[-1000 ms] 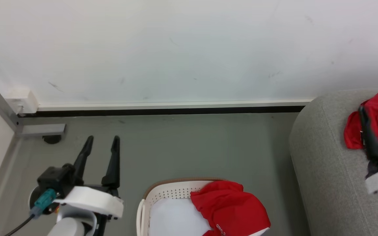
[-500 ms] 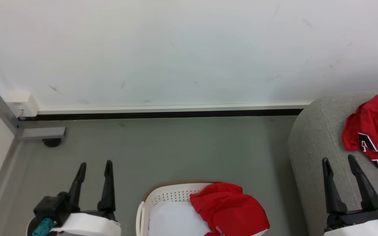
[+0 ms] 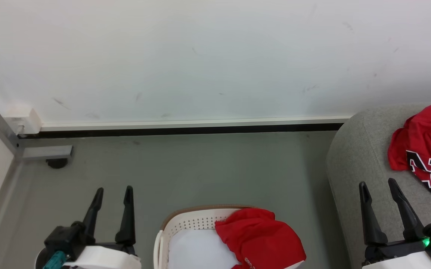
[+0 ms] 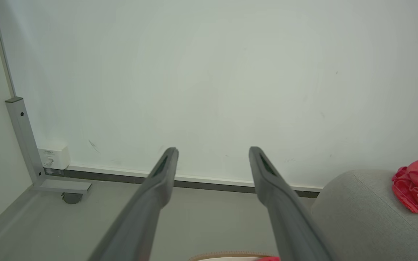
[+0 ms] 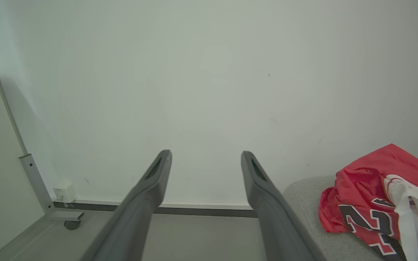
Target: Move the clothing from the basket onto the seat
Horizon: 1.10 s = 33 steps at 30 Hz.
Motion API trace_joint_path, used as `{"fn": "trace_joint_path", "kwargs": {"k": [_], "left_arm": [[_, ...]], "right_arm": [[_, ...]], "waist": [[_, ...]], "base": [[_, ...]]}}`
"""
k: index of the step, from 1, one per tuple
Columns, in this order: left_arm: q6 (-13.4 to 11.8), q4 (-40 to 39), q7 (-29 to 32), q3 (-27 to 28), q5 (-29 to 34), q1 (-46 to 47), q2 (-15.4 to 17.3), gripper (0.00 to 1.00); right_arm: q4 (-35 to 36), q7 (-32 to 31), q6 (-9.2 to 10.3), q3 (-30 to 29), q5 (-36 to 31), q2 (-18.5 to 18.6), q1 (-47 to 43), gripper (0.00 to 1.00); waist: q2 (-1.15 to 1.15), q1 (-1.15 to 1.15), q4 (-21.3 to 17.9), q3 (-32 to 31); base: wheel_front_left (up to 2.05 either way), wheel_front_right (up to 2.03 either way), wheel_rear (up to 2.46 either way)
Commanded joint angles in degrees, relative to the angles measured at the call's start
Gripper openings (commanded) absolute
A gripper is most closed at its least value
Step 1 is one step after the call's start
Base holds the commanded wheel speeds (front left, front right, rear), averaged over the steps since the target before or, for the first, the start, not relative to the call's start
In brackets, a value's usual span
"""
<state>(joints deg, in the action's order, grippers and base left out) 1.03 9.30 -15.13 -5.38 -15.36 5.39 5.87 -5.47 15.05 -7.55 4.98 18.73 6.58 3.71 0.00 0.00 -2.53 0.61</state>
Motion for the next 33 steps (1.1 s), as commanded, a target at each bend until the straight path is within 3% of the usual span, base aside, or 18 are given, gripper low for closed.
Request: {"fn": "trace_joint_path", "kwargs": {"k": [1,17,33], "left_arm": [[0.6,0.3,0.0,0.7,0.8,-0.3,-0.3,1.00],[2.9,1.1,0.0,2.9,3.3,1.0,-2.0,1.00],[5.0,6.0,0.0,-1.2,5.4,8.0,-2.4,1.00]], "right_arm": [[-0.2,0.2,0.12,0.3,-0.2,0.0,0.4,1.00],[-0.1,0.2,0.13,1.0,0.9,-0.1,1.5,1.00],[0.7,0.2,0.13,-2.3,1.1,1.3,5.3,1.00]], "waist": [[0.00,0.00,-0.1,0.1],[0.00,0.00,-1.2,1.2],[0.00,0.00,-6.6,9.7]], "base": [[0.00,0.00,0.00],[0.00,0.00,0.00],[0.00,0.00,0.00]]}}
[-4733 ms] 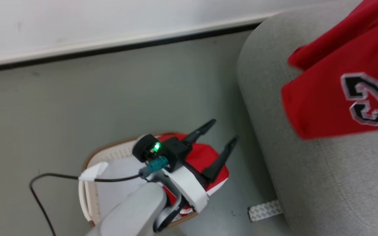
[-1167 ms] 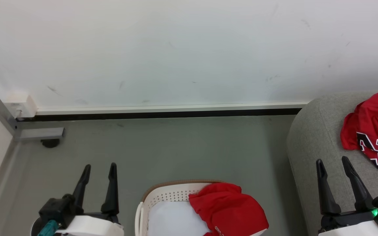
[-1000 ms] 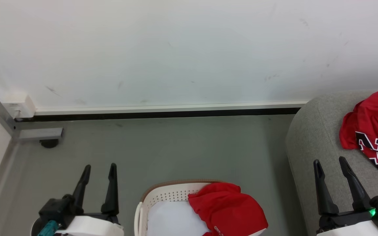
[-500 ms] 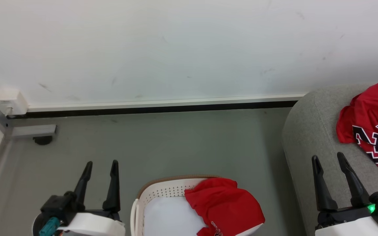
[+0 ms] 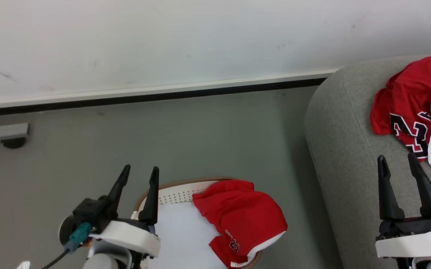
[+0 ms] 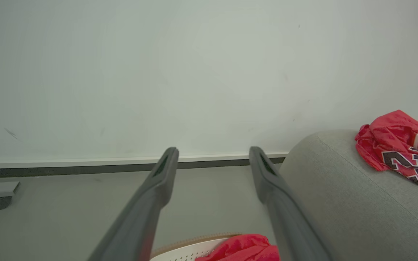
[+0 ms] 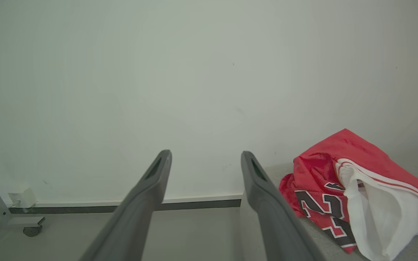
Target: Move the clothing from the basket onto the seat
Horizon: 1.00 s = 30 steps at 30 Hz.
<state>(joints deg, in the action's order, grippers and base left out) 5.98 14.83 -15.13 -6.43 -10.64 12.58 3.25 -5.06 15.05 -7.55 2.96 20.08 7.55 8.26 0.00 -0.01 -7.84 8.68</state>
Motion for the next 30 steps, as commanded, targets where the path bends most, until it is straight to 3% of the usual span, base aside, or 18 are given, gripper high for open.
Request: {"fn": "trace_joint_path", "kwargs": {"k": [1,30], "left_arm": [[0.2,1.4,0.0,-0.5,0.9,1.5,0.4,1.00],[1.4,36.6,9.5,-17.7,1.3,28.4,3.4,1.00]], "right_arm": [[0.4,0.2,0.13,-0.6,-0.3,0.4,1.1,1.00],[4.9,0.1,0.13,-9.1,0.1,-1.6,14.6,1.00]], "waist": [[0.00,0.01,-1.7,2.4],[0.00,0.01,-9.3,25.0]], "base": [[0.00,0.00,0.00],[0.00,0.00,0.00]]}}
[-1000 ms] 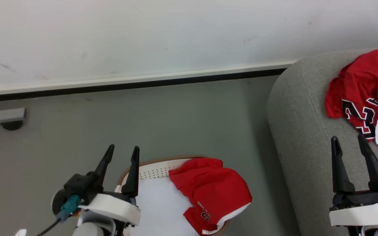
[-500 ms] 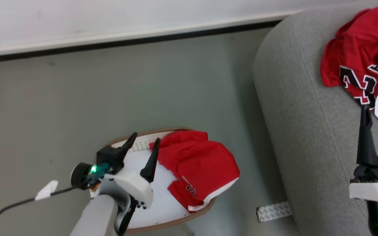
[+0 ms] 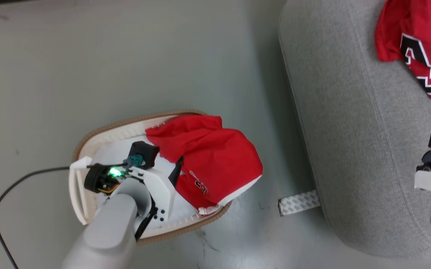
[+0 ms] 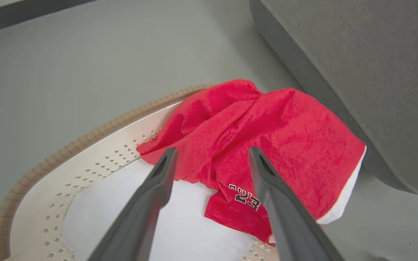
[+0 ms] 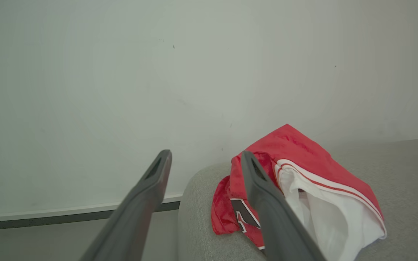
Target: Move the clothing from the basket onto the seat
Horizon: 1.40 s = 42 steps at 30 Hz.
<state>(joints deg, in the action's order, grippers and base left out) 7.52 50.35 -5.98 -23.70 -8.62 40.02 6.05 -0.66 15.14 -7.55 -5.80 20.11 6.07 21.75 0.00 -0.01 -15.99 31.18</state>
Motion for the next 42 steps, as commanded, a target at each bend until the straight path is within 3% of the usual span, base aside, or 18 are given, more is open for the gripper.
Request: {"fn": "trace_joint_path", "kwargs": {"k": [1,8,17,33,34,35,42], "left_arm": [[-0.1,2.3,0.9,-1.1,-1.1,1.9,0.7,1.00],[-0.1,9.8,2.9,-4.8,-3.2,8.7,1.9,1.00],[-0.1,17.3,3.2,-5.1,-4.7,15.9,3.5,1.00],[-0.1,21.5,2.2,-8.0,-5.6,21.6,2.6,0.99],[-0.1,21.7,2.2,-8.2,-5.6,21.9,2.7,0.72],[-0.1,21.7,2.2,-8.5,-5.6,22.2,2.8,0.00],[-0.1,22.2,1.6,-10.2,-7.1,22.8,2.9,0.00]], "right_arm": [[0.7,0.0,0.13,-0.5,0.2,-0.3,1.7,1.00],[2.3,0.0,0.13,-0.6,0.4,-1.4,5.3,1.00],[3.8,0.0,0.13,1.1,1.0,-2.8,7.7,1.00],[3.1,0.0,0.13,3.7,3.2,-3.2,8.0,1.00],[3.0,0.0,0.13,3.9,3.4,-3.2,8.0,1.00],[3.1,0.0,0.13,4.0,3.6,-3.2,8.0,1.00],[2.5,0.0,0.13,4.0,4.6,-3.2,8.0,1.00]], "waist": [[0.00,0.01,-1.3,3.3],[0.00,0.01,-3.0,9.0],[0.00,0.01,-5.9,13.9],[0.00,0.01,-8.0,16.0],[0.00,0.01,-8.1,16.2],[0.00,0.01,-8.2,16.5],[0.00,0.01,-8.5,16.7]], "base": [[0.00,0.00,0.00],[0.00,0.00,0.00],[0.00,0.00,0.00],[0.00,0.00,0.00],[0.00,0.00,0.00],[0.00,0.00,0.00],[0.00,0.00,0.00]]}}
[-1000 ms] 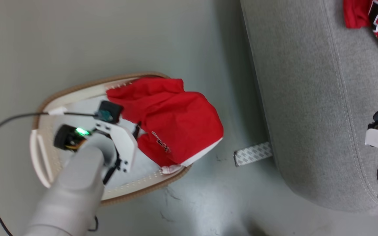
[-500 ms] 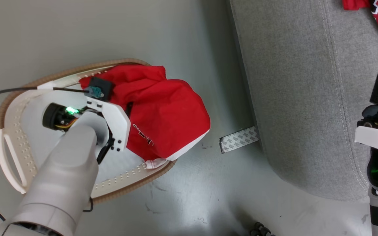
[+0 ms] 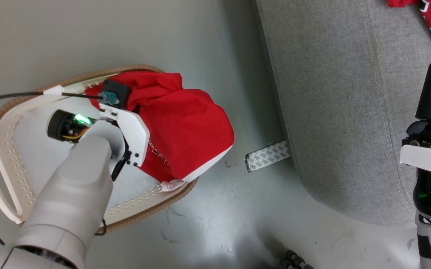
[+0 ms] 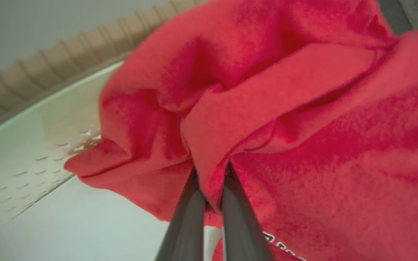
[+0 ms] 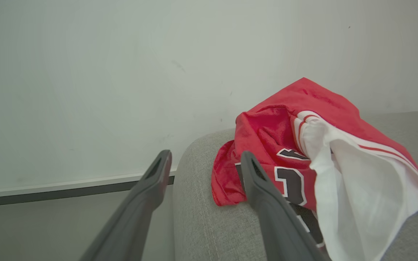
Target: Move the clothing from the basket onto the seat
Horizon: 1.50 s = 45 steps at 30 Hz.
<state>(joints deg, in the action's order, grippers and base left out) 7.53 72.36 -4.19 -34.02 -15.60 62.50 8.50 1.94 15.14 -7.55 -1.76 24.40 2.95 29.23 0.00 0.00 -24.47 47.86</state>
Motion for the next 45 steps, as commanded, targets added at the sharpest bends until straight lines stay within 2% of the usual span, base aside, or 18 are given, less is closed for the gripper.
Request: {"fn": "trace_joint_path", "kwargs": {"k": [1,12,15,24,38,45], "left_arm": [[-0.1,0.2,-0.2,-0.1,-0.4,0.1,0.4,0.00],[-0.1,-0.8,-2.5,-3.8,-3.4,-1.6,0.0,0.00],[-0.1,-1.4,-3.5,-7.0,-2.6,-3.0,0.5,0.00],[-0.1,-4.6,-8.3,-11.2,-7.4,-7.3,-1.2,0.00],[-0.1,-16.3,-10.9,-15.8,-18.1,-14.1,-3.3,0.00],[-0.1,-26.1,-11.0,-12.7,-19.4,-16.8,-1.5,0.00]], "right_arm": [[-0.1,0.0,0.13,-0.1,0.4,-0.1,0.6,1.00],[-0.4,0.0,0.13,-0.6,-2.3,-0.1,1.0,1.00],[-0.6,0.0,0.13,-1.0,-2.9,-0.1,0.4,1.00],[-1.0,0.0,0.13,-2.1,-4.9,1.0,-1.4,1.00],[-3.4,0.0,0.13,-3.3,-3.5,3.6,-8.2,1.00],[-5.1,0.0,0.13,-1.6,-2.8,3.5,-12.3,1.00]], "waist": [[0.00,0.00,0.0,-0.1],[0.00,0.00,1.1,-3.3],[0.00,0.00,2.2,-5.4],[0.00,0.00,6.2,-14.3],[0.00,0.00,12.8,-30.2],[0.00,0.00,15.2,-37.6]], "base": [[0.00,0.00,0.00],[0.00,0.00,0.00],[0.00,0.00,0.00],[0.00,0.00,0.00],[0.00,0.00,0.00],[0.00,0.00,0.00]]}}
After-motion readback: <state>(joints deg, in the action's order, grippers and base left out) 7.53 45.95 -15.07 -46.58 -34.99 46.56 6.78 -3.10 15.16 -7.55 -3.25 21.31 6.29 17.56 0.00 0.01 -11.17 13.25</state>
